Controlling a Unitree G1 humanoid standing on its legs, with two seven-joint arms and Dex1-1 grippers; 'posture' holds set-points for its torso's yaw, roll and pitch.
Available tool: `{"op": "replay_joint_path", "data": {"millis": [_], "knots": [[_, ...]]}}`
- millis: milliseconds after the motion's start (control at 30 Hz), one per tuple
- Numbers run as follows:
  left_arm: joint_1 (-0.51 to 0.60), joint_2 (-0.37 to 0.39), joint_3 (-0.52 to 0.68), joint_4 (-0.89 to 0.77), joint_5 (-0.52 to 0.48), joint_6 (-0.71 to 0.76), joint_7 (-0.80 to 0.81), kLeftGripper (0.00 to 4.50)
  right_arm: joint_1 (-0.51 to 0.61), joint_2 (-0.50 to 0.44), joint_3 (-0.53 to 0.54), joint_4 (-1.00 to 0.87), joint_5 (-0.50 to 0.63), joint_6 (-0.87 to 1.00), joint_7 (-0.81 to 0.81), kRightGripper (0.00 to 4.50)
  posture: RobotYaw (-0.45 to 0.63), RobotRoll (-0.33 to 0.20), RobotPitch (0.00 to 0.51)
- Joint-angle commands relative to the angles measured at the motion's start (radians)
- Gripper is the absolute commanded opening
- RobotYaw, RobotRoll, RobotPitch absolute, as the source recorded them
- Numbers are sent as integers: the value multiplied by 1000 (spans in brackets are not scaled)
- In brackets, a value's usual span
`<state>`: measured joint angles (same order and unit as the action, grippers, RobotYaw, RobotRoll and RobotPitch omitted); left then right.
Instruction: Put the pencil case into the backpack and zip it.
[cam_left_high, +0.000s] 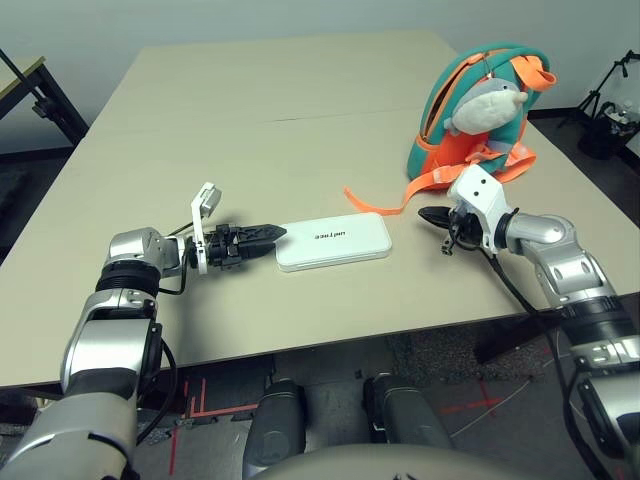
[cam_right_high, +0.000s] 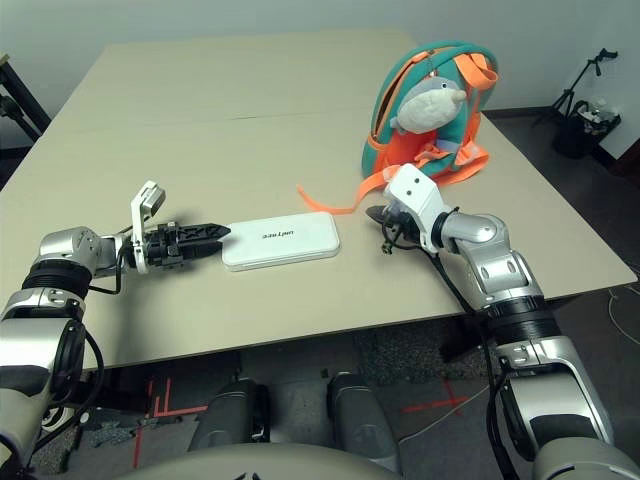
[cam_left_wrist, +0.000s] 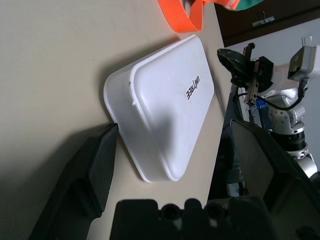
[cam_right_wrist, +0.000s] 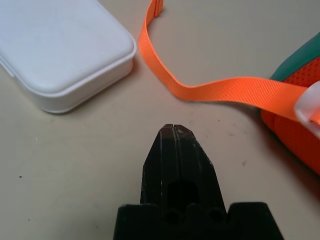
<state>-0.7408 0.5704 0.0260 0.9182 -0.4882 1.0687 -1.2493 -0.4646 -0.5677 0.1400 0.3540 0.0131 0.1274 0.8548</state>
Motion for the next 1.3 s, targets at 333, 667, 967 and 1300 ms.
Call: {"op": "replay_joint_path", "data": {"millis": [333,667,967,1300], "knots": [[8,-2,-14,8,36,31,-5,4500,-75,90,109,148,-105,-96,-3,8,-124,0,42],[11,9,-14,0,45,35,-7,4500,-127,140,155,164,-132,-109,23,8,-120,0,43],[5,6,-28,11,56,35,-19,4500,-139,199,196,70,-139,-68,75,8,-133,0,40],[6,20,-41,6,78,46,-40,4500,-177,224,204,84,-160,-66,85,8,-126,0,49]]}}
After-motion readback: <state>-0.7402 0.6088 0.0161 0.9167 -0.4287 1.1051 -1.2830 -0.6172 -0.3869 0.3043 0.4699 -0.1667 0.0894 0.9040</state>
